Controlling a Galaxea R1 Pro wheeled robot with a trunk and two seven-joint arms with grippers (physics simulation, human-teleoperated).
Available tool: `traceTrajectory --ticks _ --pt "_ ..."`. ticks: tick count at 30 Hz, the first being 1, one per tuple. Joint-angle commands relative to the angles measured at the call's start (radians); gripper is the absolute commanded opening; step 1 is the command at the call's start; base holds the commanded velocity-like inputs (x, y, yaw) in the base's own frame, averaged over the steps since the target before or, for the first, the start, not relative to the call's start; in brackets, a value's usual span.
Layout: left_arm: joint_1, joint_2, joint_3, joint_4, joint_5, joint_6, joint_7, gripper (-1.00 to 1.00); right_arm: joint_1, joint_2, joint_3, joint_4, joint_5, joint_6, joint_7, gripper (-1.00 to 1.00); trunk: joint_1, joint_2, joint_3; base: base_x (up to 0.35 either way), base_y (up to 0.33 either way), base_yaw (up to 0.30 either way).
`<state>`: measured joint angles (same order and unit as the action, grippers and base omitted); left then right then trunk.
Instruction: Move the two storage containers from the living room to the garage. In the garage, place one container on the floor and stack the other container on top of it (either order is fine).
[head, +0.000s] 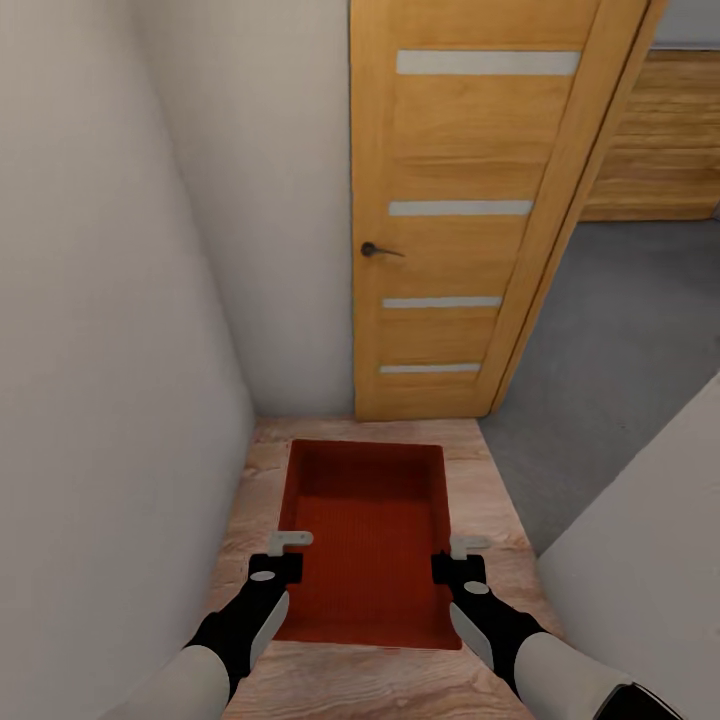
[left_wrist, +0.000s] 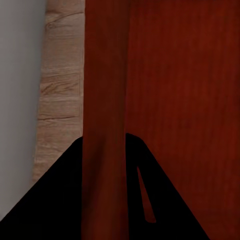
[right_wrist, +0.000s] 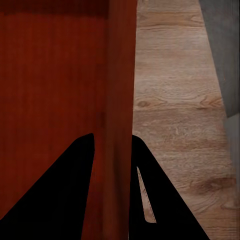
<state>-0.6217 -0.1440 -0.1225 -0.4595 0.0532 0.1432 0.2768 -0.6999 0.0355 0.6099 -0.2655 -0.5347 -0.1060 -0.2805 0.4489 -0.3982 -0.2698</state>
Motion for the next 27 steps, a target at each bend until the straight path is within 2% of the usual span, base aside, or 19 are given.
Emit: traceTrajectory --ticks 1,18,27 --pt "0.0 0.002 -0.02 0.002 0.031 0.059 0.012 -1.0 -0.003 -0.008 -0.018 -0.001 0.012 -0.008 -0.02 -1.0 0.001 -0.002 -0.002 0.322 0.0 -0.287" --pt "0.0 0.001 -0.02 0.001 0.031 0.062 0.012 -1.0 -0.003 -0.008 -0.018 -0.001 0.012 -0.008 -0.02 -1.0 0.001 -0.002 -0.002 0.309 0.0 -0.285" --pt "0.0 0.001 -0.02 0.001 0.031 0.064 0.012 -1.0 -0.003 -0.008 -0.018 -0.001 0.012 -0.008 -0.02 -1.0 0.001 -0.002 -0.002 0.087 0.0 -0.266"
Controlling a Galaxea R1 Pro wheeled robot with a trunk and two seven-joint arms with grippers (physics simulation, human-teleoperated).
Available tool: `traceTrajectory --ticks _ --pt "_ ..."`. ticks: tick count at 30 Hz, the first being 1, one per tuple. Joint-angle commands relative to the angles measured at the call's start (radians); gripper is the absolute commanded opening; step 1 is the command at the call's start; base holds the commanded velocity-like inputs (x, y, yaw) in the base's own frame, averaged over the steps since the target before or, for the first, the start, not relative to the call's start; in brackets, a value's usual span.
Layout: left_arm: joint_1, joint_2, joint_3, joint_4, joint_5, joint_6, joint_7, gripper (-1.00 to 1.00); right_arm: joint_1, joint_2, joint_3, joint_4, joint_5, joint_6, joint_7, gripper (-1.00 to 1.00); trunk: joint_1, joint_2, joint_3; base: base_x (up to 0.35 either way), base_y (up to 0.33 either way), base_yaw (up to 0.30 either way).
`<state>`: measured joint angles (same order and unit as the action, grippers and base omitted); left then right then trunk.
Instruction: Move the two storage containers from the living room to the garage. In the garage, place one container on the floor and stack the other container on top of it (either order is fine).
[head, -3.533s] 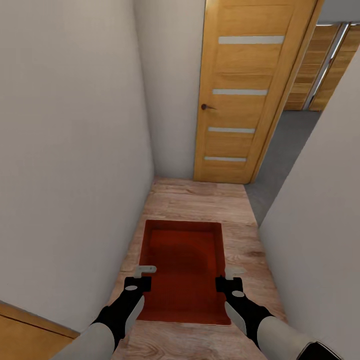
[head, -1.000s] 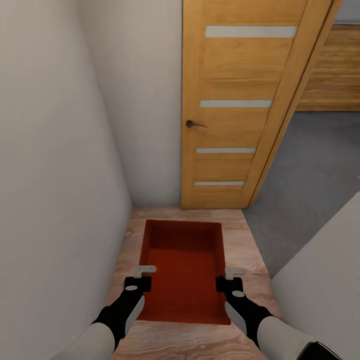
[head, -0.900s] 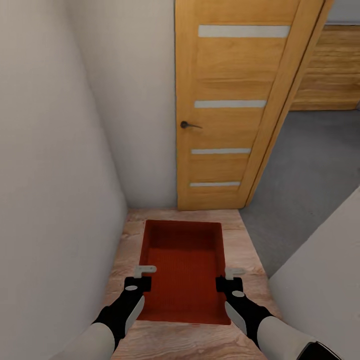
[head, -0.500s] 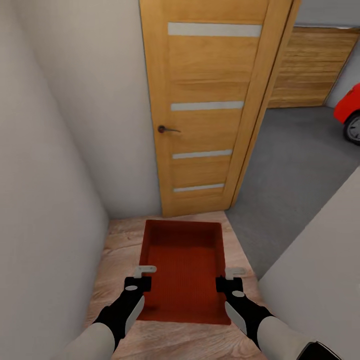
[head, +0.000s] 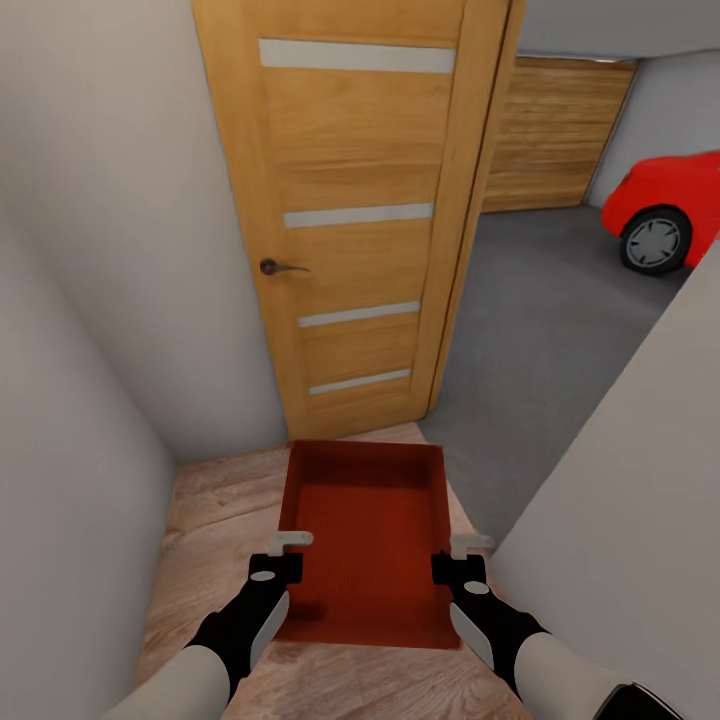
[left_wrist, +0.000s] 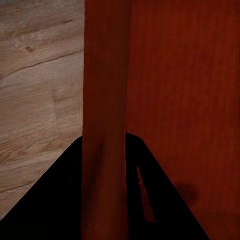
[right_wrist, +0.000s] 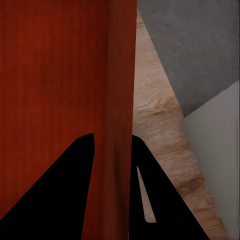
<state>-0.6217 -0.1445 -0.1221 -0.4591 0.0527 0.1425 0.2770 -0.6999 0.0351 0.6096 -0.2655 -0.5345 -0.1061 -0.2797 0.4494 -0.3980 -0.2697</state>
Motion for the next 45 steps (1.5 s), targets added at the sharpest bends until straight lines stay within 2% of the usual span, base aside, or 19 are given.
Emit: traceTrajectory --ticks 1,14,28,45 --pt "0.0 0.002 -0.021 0.0 0.032 0.065 0.011 -1.0 -0.003 -0.008 -0.017 -0.001 0.011 -0.007 -0.021 -1.0 0.001 -0.002 -0.002 0.005 0.0 -0.261" --pt "0.0 0.001 -0.021 0.0 0.032 0.067 0.011 -1.0 -0.003 -0.008 -0.017 -0.001 0.011 -0.007 -0.021 -1.0 0.001 -0.002 -0.002 0.018 0.008 -0.076" --pt "0.0 0.002 -0.021 0.002 0.033 0.078 0.011 -1.0 -0.003 -0.008 -0.017 -0.001 0.011 -0.007 -0.021 -1.0 0.001 -0.002 -0.002 0.24 0.198 -0.007" --pt "0.0 0.002 -0.021 0.002 0.032 0.07 0.011 -1.0 -0.003 -0.007 -0.017 -0.001 0.011 -0.007 -0.021 -1.0 0.001 -0.002 -0.002 0.281 0.218 -0.259"
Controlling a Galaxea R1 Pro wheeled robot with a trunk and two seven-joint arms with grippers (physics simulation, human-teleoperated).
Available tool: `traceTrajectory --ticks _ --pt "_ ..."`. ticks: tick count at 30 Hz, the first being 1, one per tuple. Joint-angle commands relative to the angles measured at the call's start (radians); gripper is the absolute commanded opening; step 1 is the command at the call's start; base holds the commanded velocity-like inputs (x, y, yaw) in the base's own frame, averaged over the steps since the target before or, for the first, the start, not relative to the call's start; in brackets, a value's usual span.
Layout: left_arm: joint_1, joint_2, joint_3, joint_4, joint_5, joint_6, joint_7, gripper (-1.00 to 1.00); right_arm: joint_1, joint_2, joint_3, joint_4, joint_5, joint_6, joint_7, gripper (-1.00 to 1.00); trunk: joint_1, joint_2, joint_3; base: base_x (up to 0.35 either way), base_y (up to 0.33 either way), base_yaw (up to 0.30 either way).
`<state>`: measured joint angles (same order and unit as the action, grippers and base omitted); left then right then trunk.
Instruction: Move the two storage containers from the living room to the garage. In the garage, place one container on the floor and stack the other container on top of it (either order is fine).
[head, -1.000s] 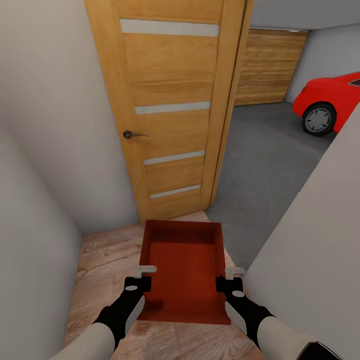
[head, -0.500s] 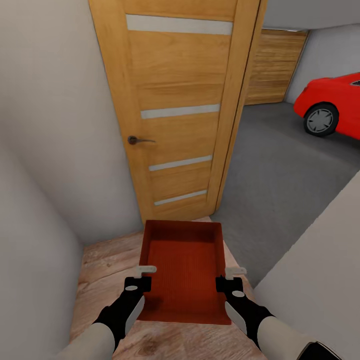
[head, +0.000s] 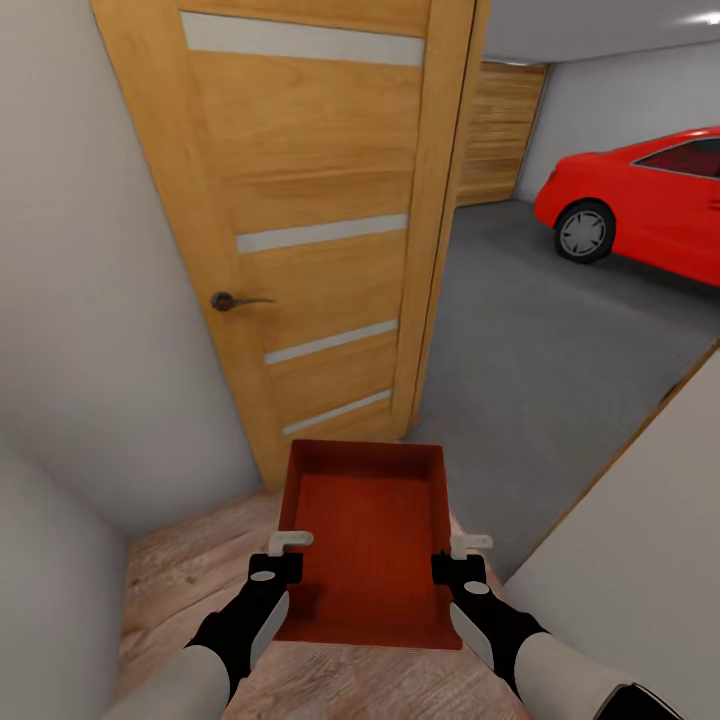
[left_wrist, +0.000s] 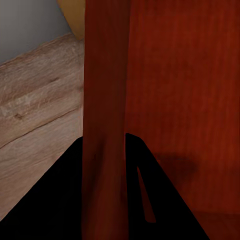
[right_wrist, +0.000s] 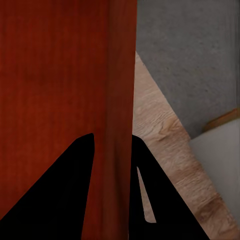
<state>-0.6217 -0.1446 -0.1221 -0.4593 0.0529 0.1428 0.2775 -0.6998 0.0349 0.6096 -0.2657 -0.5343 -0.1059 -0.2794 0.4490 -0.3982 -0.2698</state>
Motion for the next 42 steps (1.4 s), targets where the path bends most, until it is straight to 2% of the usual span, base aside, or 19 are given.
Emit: traceTrajectory --ticks 1,15,33,42 --pt "0.0 0.002 -0.021 0.002 0.032 0.069 0.011 -1.0 -0.003 -0.007 -0.018 -0.001 0.011 -0.008 -0.021 -1.0 0.001 -0.002 -0.002 0.29 0.175 -0.284" --pt "0.0 0.002 -0.021 0.002 0.031 0.063 0.011 -1.0 -0.003 -0.007 -0.018 -0.001 0.011 -0.008 -0.021 -1.0 0.001 -0.002 -0.002 0.29 0.14 -0.284" --pt "0.0 0.002 -0.021 0.001 0.03 0.061 0.011 -1.0 -0.003 -0.006 -0.018 -0.001 0.011 -0.008 -0.021 -1.0 0.001 -0.002 -0.002 0.222 0.003 -0.283" --pt "0.0 0.002 -0.021 0.001 0.03 0.066 0.011 -1.0 -0.003 -0.006 -0.018 -0.001 0.011 -0.008 -0.021 -1.0 0.001 -0.002 -0.002 0.211 0.031 -0.035"
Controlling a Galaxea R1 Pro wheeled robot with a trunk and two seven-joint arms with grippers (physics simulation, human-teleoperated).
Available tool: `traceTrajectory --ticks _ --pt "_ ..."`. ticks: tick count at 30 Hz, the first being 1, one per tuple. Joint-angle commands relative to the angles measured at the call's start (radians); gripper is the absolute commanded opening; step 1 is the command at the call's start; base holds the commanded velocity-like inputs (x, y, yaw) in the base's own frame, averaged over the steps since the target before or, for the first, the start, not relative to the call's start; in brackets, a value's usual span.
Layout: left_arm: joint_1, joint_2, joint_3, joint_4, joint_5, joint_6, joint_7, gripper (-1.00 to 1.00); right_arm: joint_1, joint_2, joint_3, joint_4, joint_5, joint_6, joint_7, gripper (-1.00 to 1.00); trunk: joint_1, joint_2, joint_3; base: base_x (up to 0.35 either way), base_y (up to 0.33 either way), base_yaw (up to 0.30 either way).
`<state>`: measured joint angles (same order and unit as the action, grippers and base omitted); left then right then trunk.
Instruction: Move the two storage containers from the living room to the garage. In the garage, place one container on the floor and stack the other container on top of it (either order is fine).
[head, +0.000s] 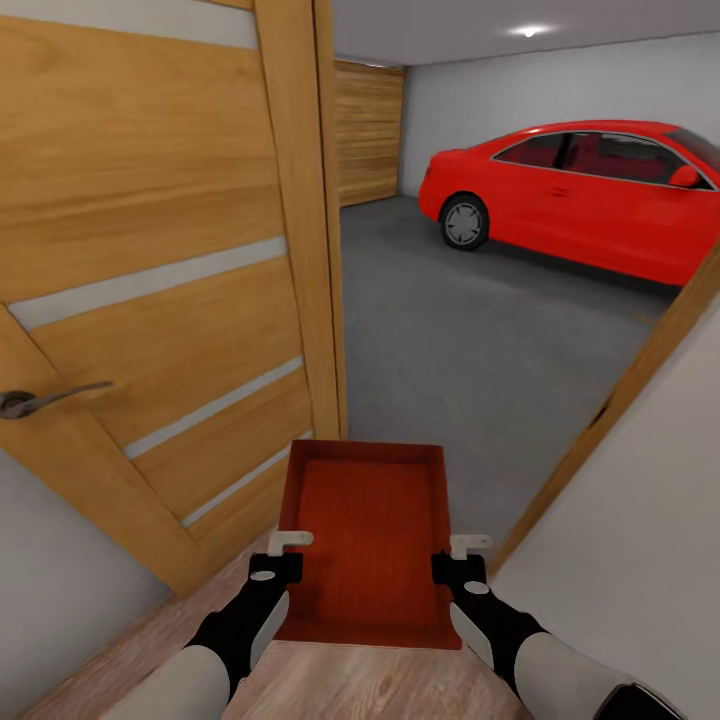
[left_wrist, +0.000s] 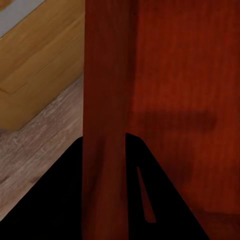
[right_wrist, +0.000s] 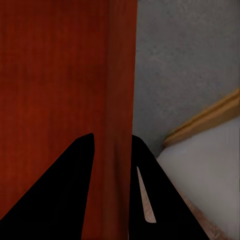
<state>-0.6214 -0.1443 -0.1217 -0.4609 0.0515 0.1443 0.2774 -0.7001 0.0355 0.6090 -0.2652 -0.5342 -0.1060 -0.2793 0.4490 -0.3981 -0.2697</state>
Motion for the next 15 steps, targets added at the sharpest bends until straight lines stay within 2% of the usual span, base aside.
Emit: traceTrajectory --ticks 1,11,15 --pt "0.0 0.002 -0.021 0.003 0.031 0.066 0.011 -1.0 -0.002 -0.007 -0.017 -0.002 0.011 -0.007 -0.021 -1.0 0.001 -0.002 -0.002 0.275 0.154 -0.001" --pt "0.0 0.002 -0.021 0.003 0.031 0.063 0.011 -1.0 -0.002 -0.008 -0.017 -0.002 0.011 -0.007 -0.021 -1.0 0.001 -0.002 -0.002 0.288 0.199 -0.005" --pt "0.0 0.002 -0.021 0.003 0.031 0.06 0.011 -1.0 -0.002 -0.006 -0.017 -0.002 0.011 -0.007 -0.021 -1.0 0.001 -0.002 -0.002 0.267 0.101 -0.191"
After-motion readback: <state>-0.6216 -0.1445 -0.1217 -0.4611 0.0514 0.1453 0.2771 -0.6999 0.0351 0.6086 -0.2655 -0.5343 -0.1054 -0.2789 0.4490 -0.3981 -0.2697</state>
